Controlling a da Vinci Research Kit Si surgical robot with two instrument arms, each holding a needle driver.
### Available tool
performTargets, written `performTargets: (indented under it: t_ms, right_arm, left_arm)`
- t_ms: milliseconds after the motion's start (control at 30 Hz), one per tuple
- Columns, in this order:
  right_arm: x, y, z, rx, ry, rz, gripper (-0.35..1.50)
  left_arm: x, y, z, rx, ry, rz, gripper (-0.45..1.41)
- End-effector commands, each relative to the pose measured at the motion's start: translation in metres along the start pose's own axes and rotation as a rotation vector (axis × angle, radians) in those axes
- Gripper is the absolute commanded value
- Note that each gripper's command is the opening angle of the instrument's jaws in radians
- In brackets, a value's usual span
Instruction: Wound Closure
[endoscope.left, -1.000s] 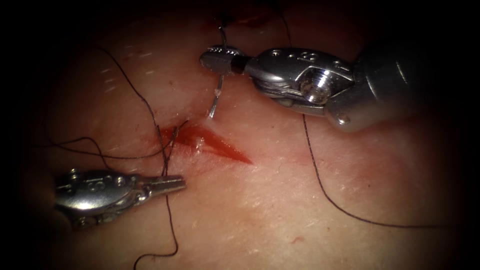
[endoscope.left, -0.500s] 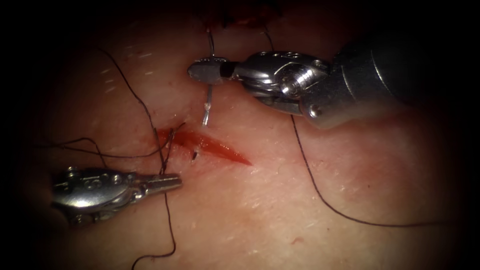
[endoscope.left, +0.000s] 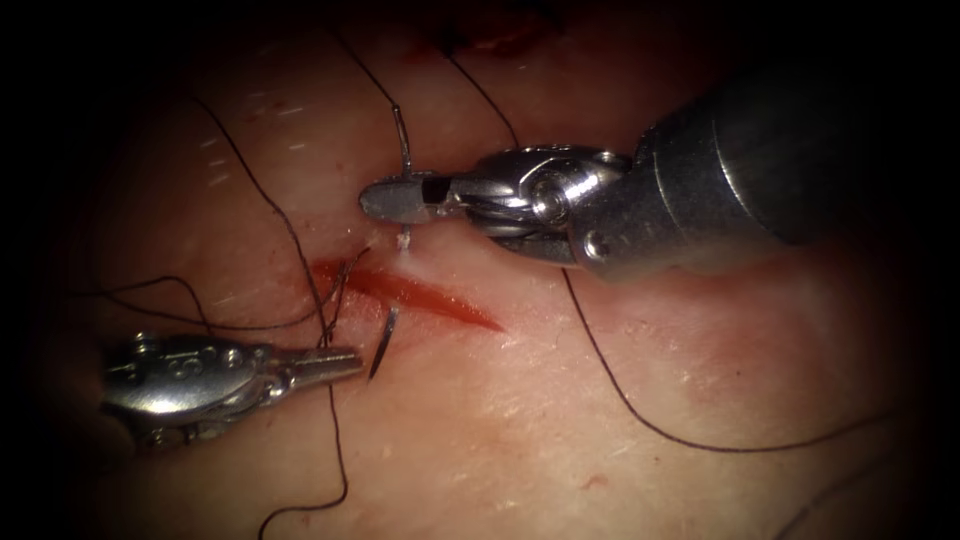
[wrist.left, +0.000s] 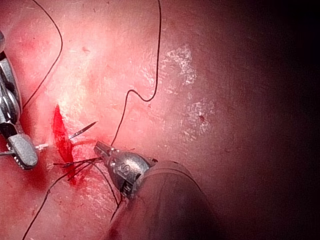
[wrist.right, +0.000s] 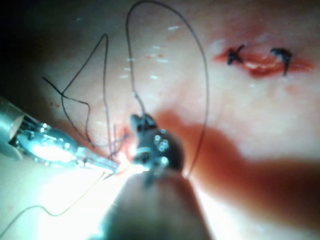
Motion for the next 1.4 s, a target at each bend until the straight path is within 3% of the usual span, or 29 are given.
performTargets:
  t_ms: [33,200,367,433,467,500,567,633,700,800,1000,1267,1400]
  right_arm:
    - [-0.0018,-0.0008,0.0013,0.014,-0.013,0.012,-0.35]
    - [-0.0028,-0.0013,0.0016,0.04,-0.034,0.034,-0.35]
    - [-0.003,-0.0015,0.0017,0.071,0.009,0.034,-0.35]
    - [-0.0028,-0.0012,0.0018,0.035,0.053,0.041,0.3]
    - [-0.0026,-0.001,0.0019,0.027,0.061,0.03,0.77]
    - [-0.0026,-0.001,0.0019,0.027,0.061,0.03,0.77]
    - [-0.0022,-0.0006,0.0019,0.004,0.084,0.008,1.04]
    - [-0.0018,-0.0001,0.0017,-0.016,0.107,-0.012,1.21]
    - [-0.0017,0.0,0.0016,-0.018,0.109,-0.012,1.23]
    - [-0.0017,0.0001,0.0012,-0.017,0.108,-0.016,1.24]
    - [-0.0016,0.0,0.001,-0.017,0.107,-0.021,1.23]
    - [-0.0012,0.0,-0.0004,0.005,0.132,-0.022,1.21]
    - [-0.0012,0.0001,-0.0016,-0.004,0.14,-0.032,1.19]
  left_arm:
    - [-0.0005,0.0017,0.0009,-0.004,0.001,-0.007,-0.2]
    - [-0.0005,0.0017,0.0009,-0.004,-0.002,-0.007,-0.2]
    - [-0.0005,0.0017,0.0009,-0.003,-0.002,-0.007,-0.2]
    - [-0.0006,0.0018,0.0009,-0.003,-0.002,-0.008,-0.2]
    - [-0.0005,0.0019,0.0009,-0.003,-0.002,-0.008,-0.2]
    - [-0.0005,0.0019,0.0009,-0.003,-0.002,-0.008,-0.2]
    - [-0.0005,0.0019,0.0009,-0.001,-0.003,0.051,-0.16]
    - [-0.0004,0.0022,0.001,0.001,-0.007,0.19,0.0]
    - [-0.0003,0.0024,0.001,0.0,-0.005,0.243,0.05]
    - [-0.0001,0.0032,0.0015,-0.003,0.034,0.355,0.34]
    - [0.0003,0.0047,0.0021,0.008,0.08,0.405,0.56]
    - [0.0002,0.0042,0.0025,0.062,0.077,0.466,0.54]
    - [-0.0004,0.0035,0.0027,0.102,0.018,0.514,0.51]
